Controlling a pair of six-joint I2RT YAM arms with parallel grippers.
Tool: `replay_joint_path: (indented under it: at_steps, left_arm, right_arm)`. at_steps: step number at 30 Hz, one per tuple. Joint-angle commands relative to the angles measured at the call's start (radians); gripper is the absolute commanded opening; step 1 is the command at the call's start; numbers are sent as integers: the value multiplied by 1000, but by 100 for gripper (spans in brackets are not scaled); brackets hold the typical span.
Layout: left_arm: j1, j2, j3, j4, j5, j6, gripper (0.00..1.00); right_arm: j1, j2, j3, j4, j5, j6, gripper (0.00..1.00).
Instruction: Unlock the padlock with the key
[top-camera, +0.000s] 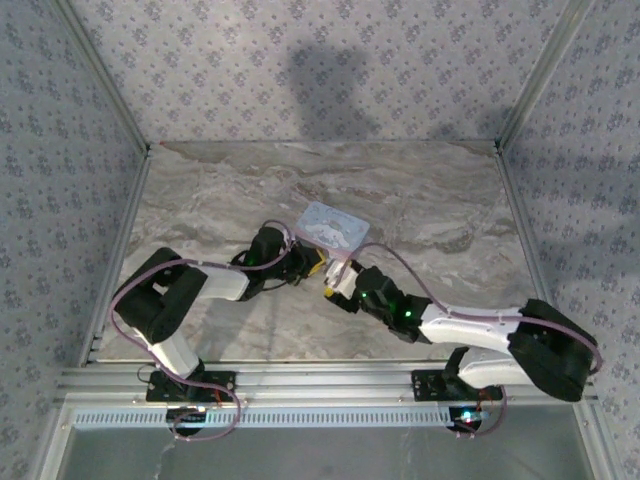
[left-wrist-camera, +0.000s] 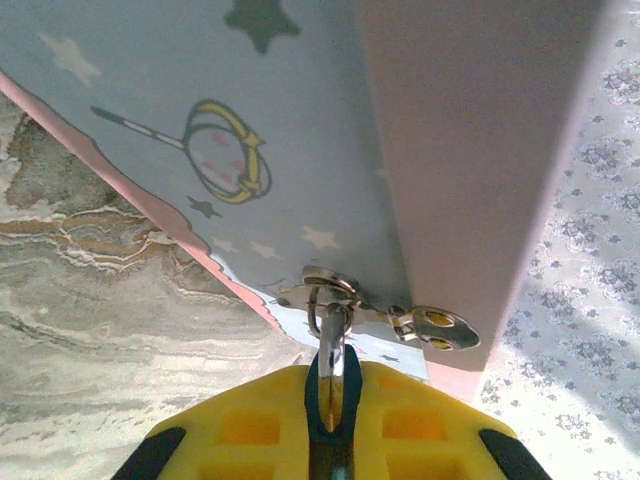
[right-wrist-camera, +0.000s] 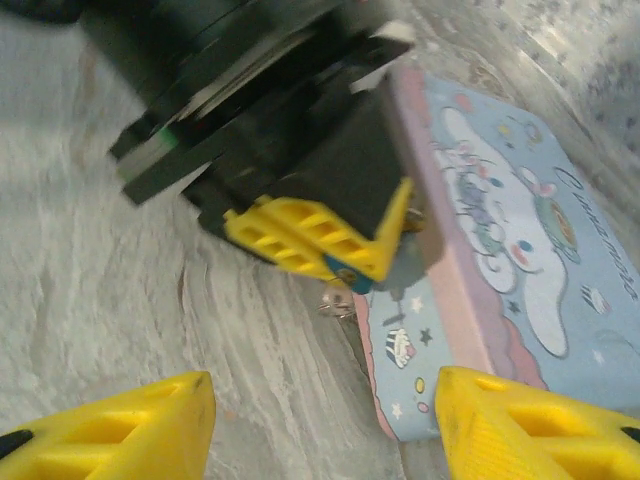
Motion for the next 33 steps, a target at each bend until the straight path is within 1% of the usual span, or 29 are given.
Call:
replay_joint_path:
  at_steps: [1, 4, 10, 17, 33]
  left_arm:
    - [-8, -46, 38, -10, 4, -7, 0]
    - [-8, -46, 39, -11, 4, -12, 0]
    - [-10, -45, 42, -12, 9, -14, 0]
    - [-11, -37, 44, -5, 16, -17, 0]
    - [-10, -32, 44, 8, 20, -22, 0]
  right_arm:
    - [28, 78, 21, 86, 122, -254, 60]
    - [38, 154, 32, 166, 150, -274, 60]
    - [36, 243, 60, 230, 151, -272, 49]
    - [13, 282, 71, 275, 135, -248, 39]
    - [-18, 351, 84, 339, 155, -230, 19]
